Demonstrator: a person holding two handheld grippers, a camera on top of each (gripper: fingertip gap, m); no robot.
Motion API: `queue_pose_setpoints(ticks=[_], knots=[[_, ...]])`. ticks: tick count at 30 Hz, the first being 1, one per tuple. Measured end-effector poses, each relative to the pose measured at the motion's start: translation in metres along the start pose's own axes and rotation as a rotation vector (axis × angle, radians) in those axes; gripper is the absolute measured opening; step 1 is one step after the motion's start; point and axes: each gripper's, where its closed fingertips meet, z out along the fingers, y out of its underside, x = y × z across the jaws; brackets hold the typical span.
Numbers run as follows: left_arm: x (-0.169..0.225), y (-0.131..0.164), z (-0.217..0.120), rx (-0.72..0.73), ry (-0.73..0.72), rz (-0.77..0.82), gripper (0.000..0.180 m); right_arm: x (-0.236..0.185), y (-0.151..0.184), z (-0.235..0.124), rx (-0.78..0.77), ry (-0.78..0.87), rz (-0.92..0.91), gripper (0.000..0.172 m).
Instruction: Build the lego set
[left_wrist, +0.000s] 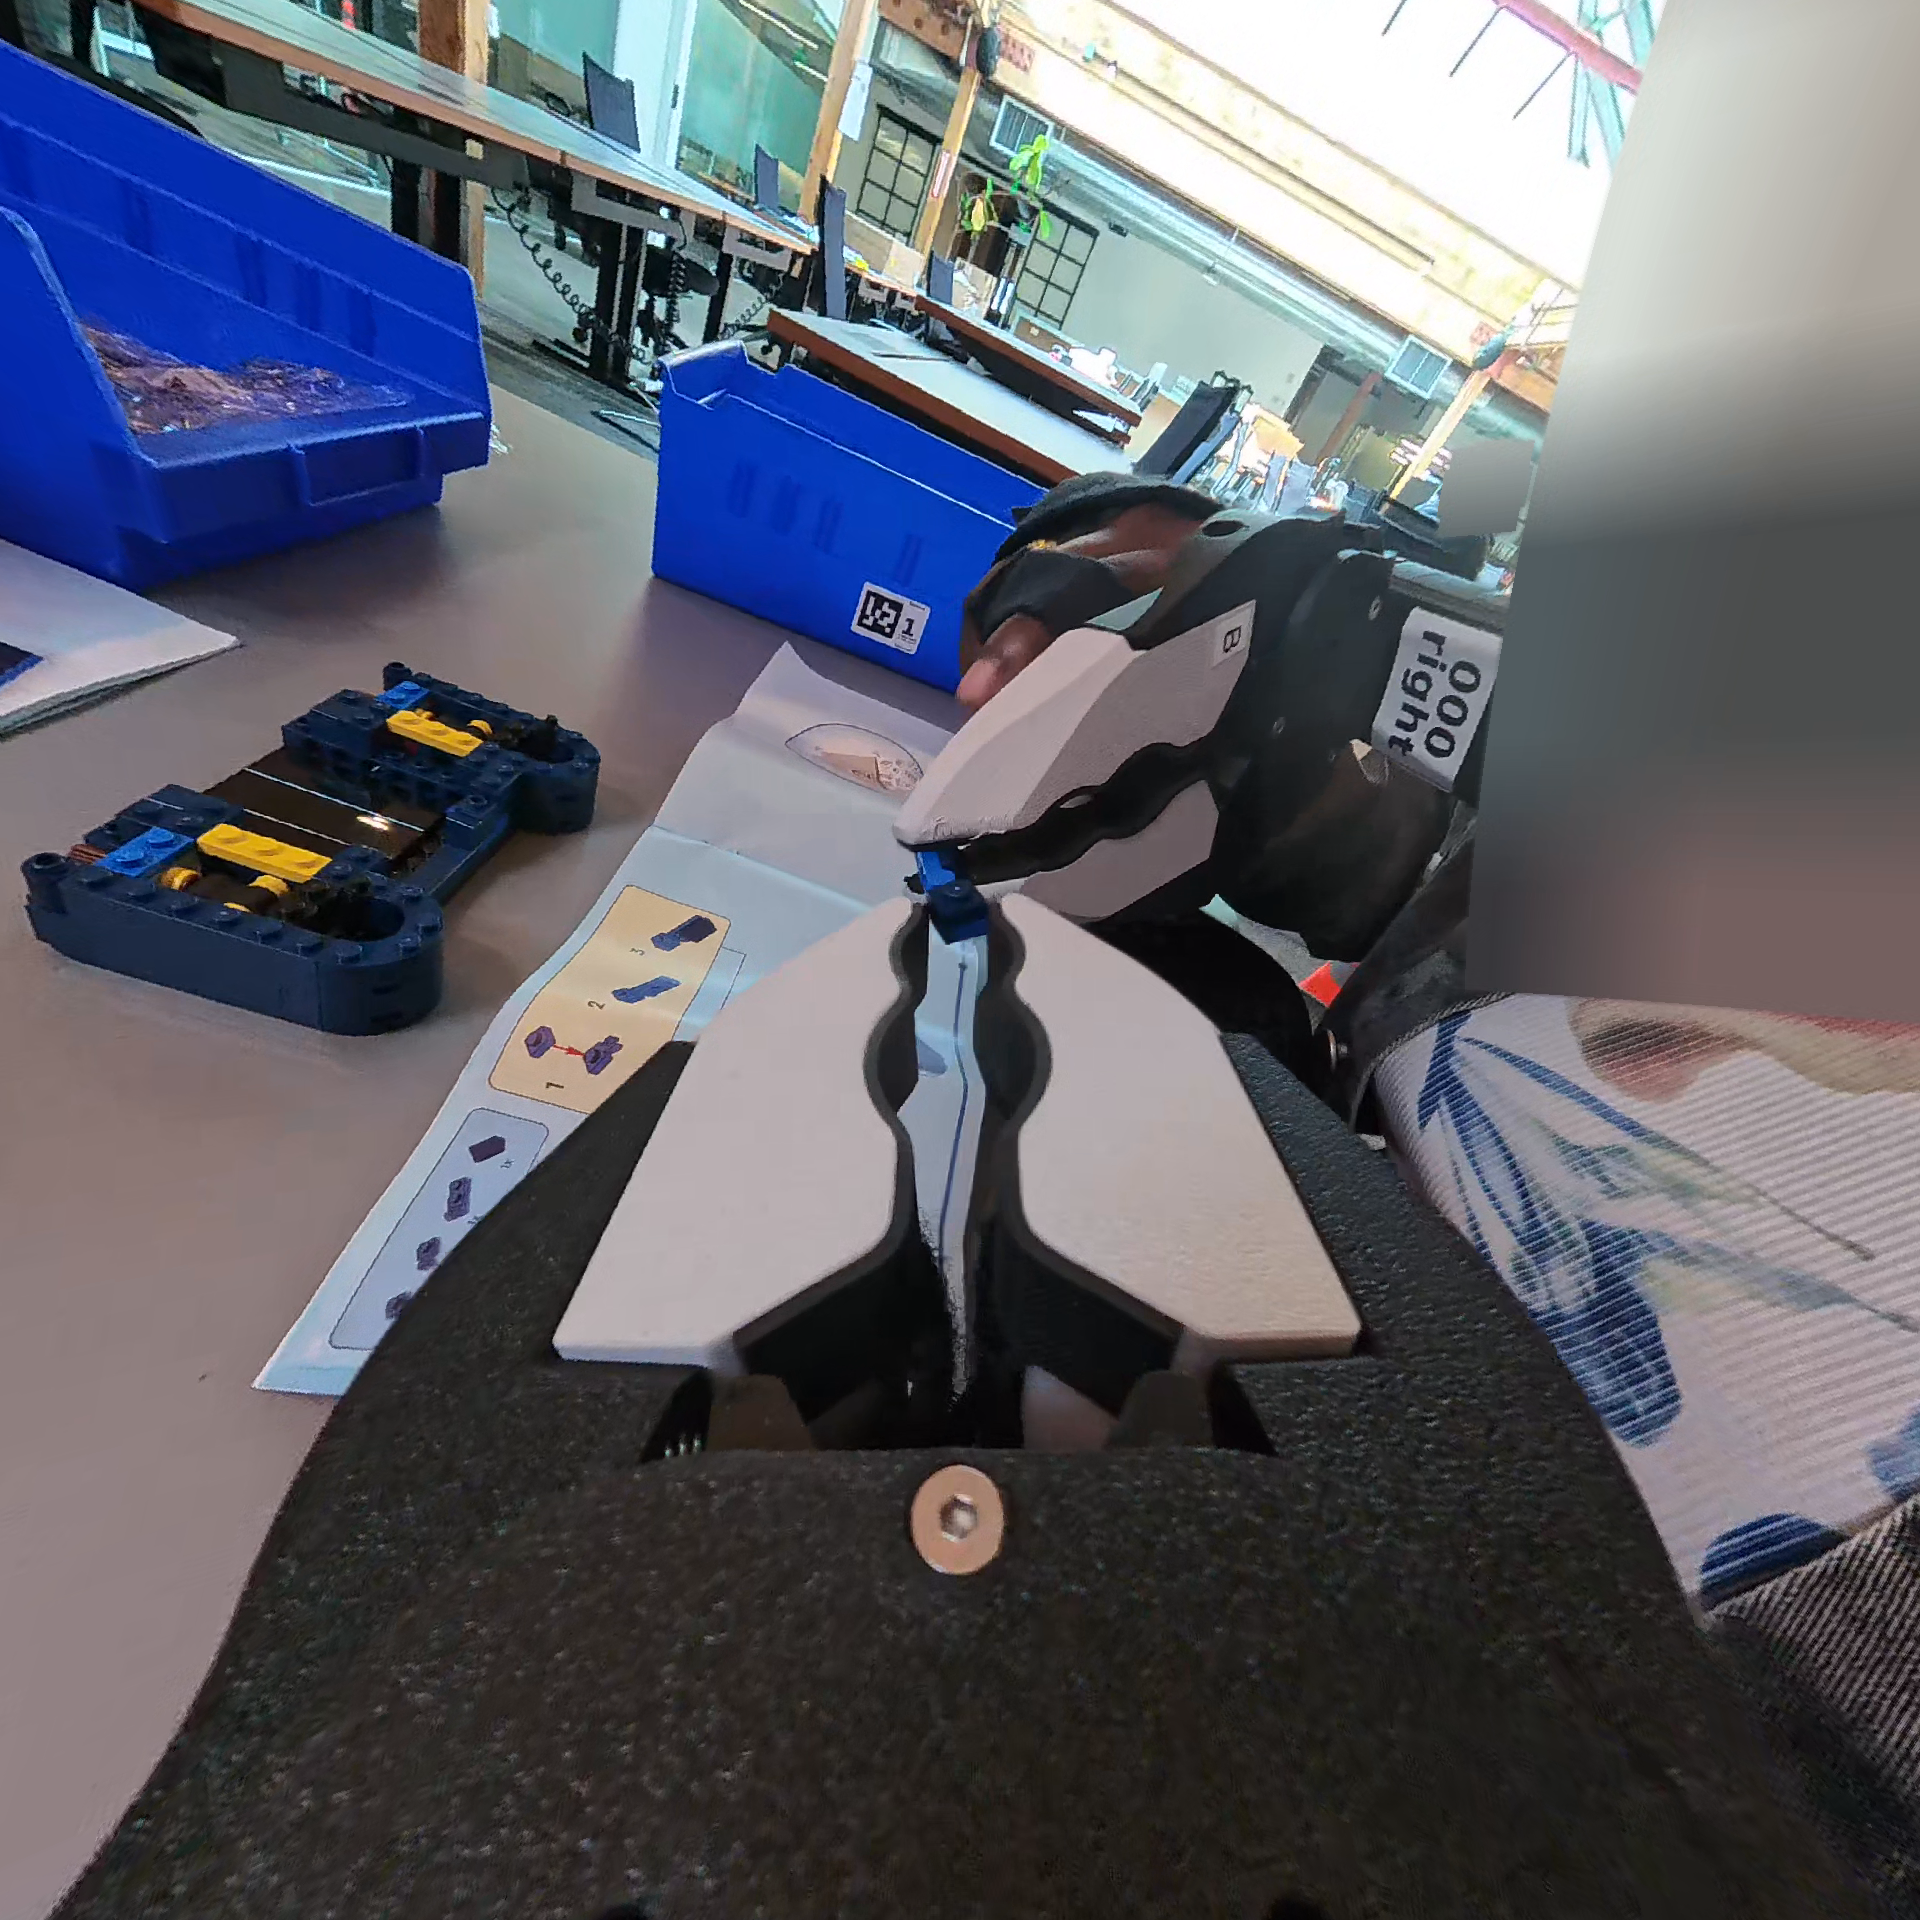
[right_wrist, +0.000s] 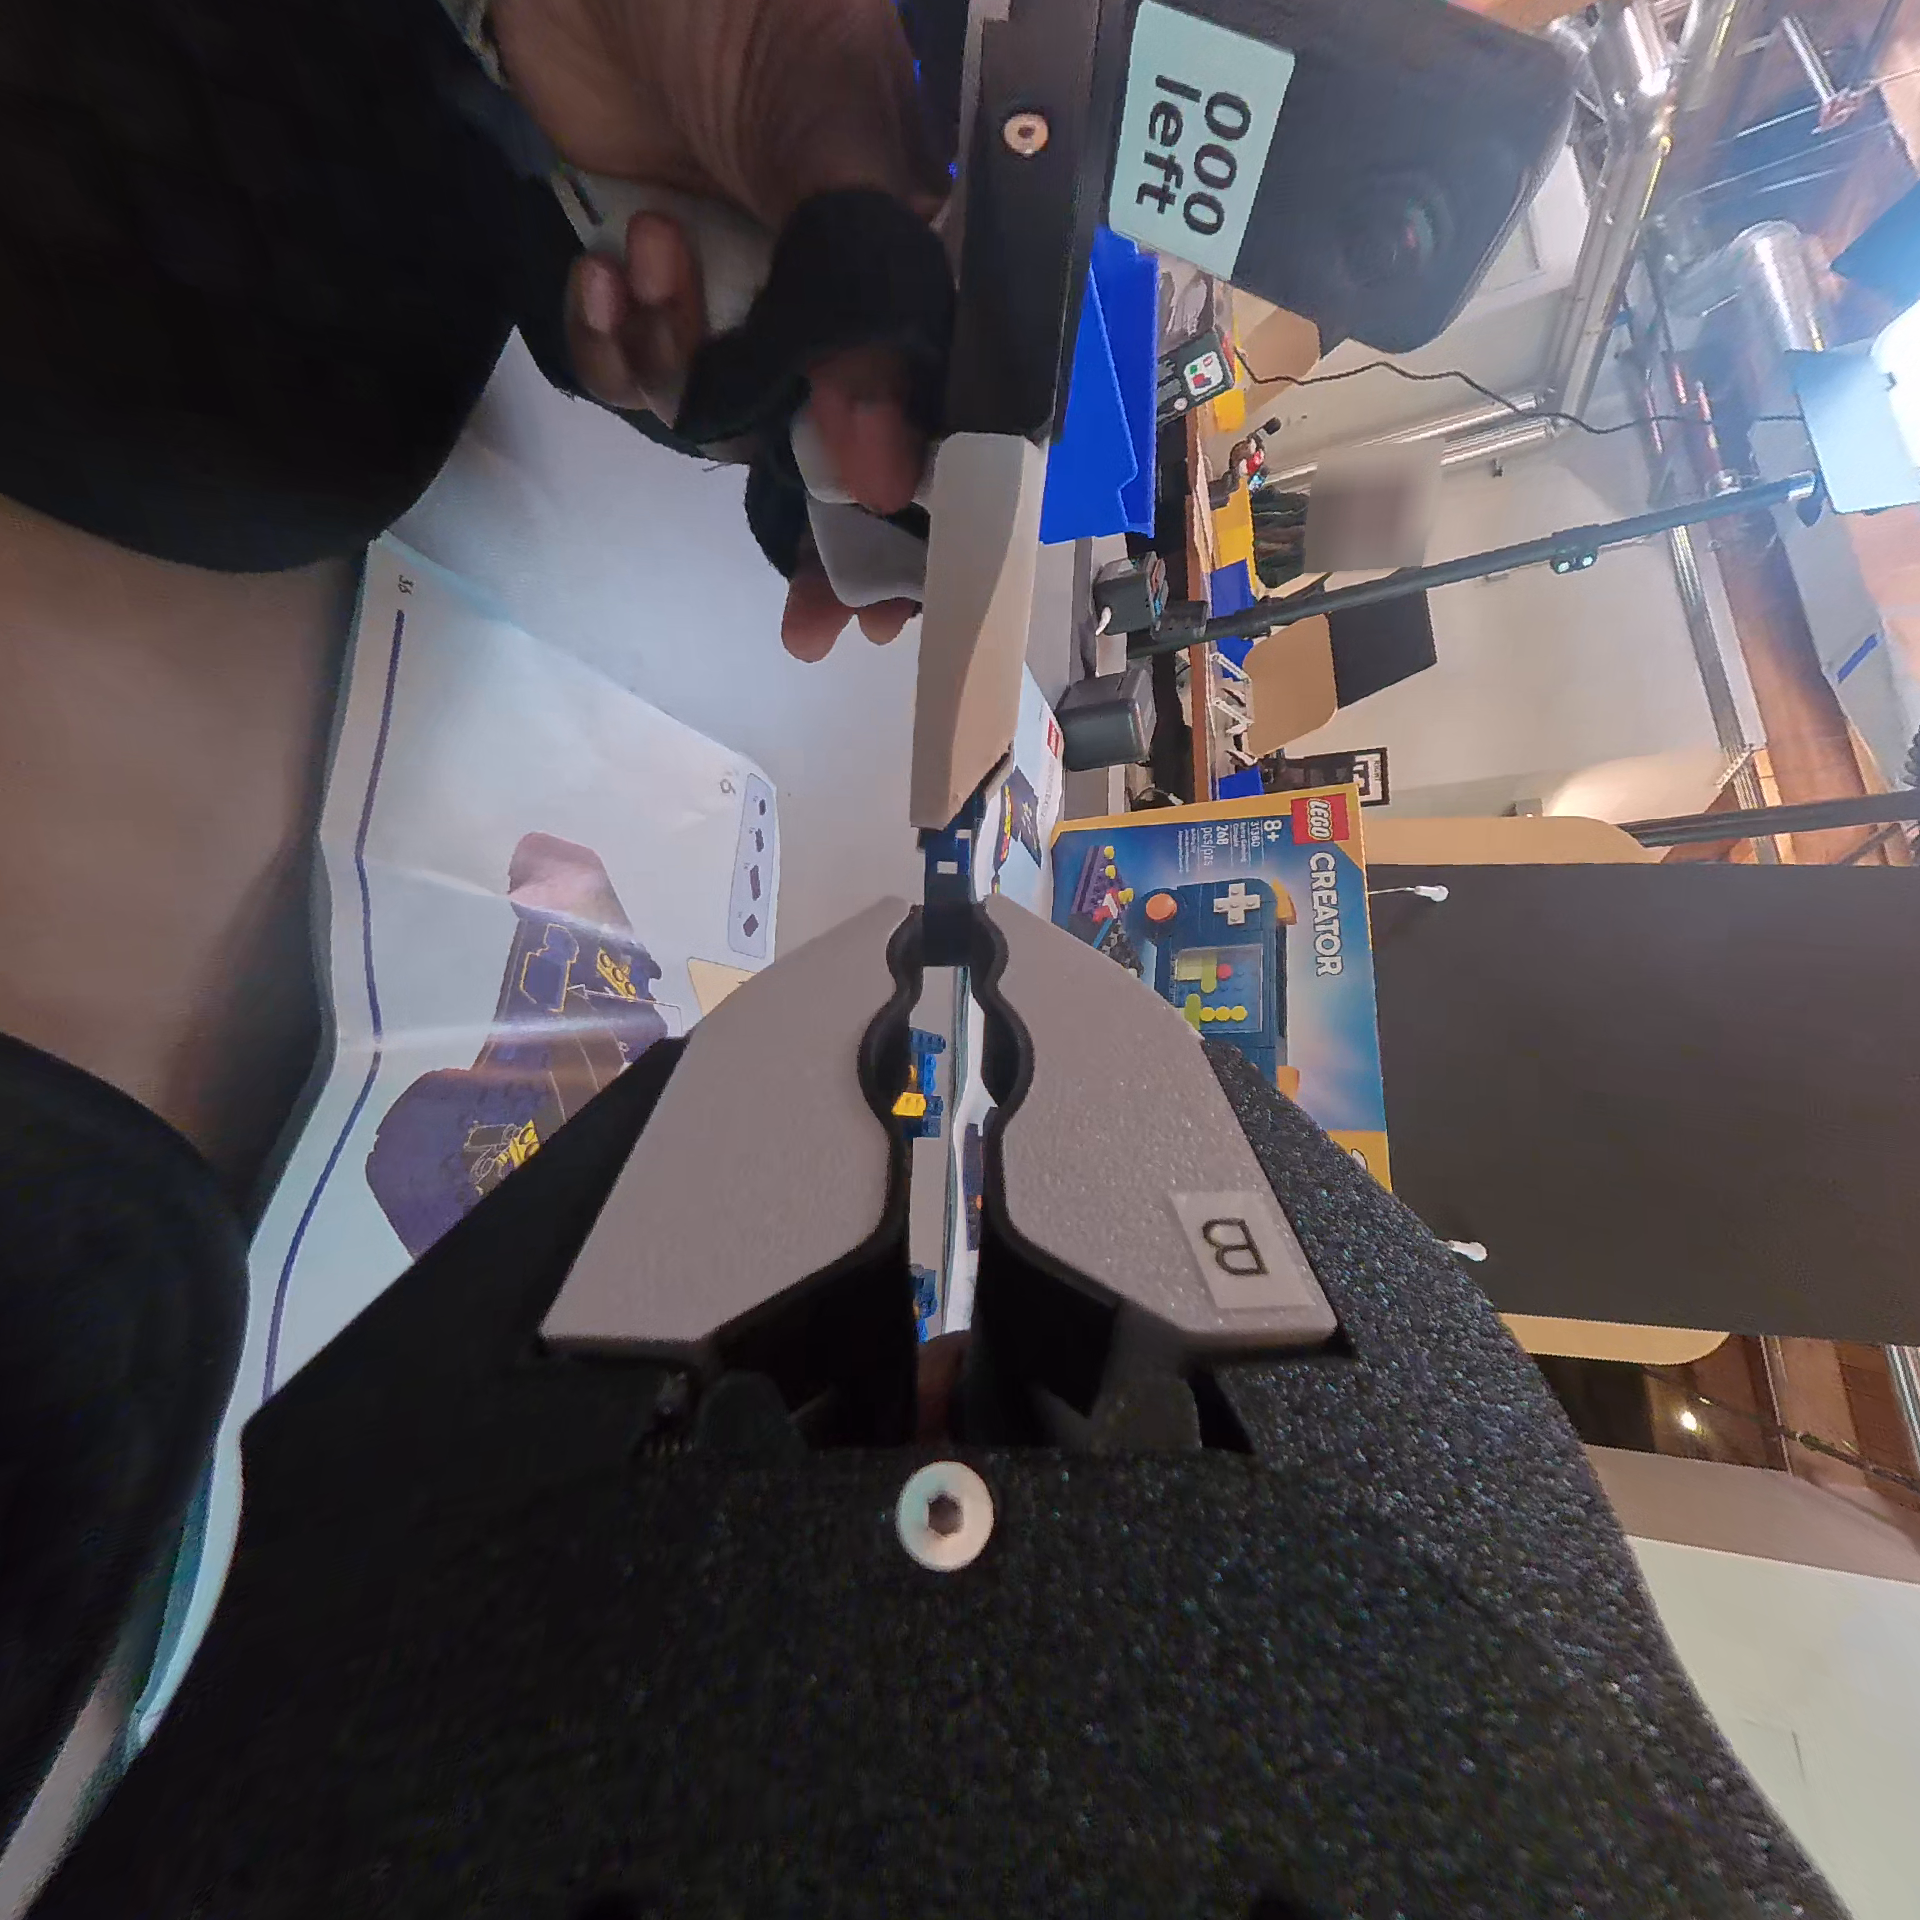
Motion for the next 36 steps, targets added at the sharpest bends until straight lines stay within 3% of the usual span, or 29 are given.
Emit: queue_pose_setpoints(ticks=[18, 24, 27, 30, 32, 34, 36], knots=[[0.009, 0.003, 0.001, -0.008, 0.097, -0.028, 0.007, -0.003, -0.006, -0.008, 0.107, -0.012, 0.026, 0.008], [0.004, 0.004, 0.001, -0.008, 0.055, -0.003, 0.008, -0.004, -0.002, -0.004, 0.093, 0.003, 0.027, 0.008], [-0.001, 0.003, 0.001, -0.01, -0.005, 0.074, 0.008, -0.008, 0.002, -0.004, 0.123, -0.067, 0.246, 0.026], [0.001, 0.002, 0.0, 0.002, 0.003, 0.095, 0.008, -0.012, 0.0, -0.011, 0.278, -0.266, 0.743, 0.042], [0.002, 0.002, 0.0, 0.013, 0.022, 0.089, 0.008, -0.008, -0.004, -0.017, 0.414, -0.407, 1.062, 0.043], [0.007, 0.0, 0.0, 0.029, 0.053, 0.094, 0.008, 0.0, -0.008, -0.021, 0.54, -0.464, 1.211, 0.037], [0.011, 0.001, 0.002, 0.019, 0.078, 0.102, 0.008, 0.001, -0.007, -0.02, 0.561, -0.434, 1.202, 0.032]])
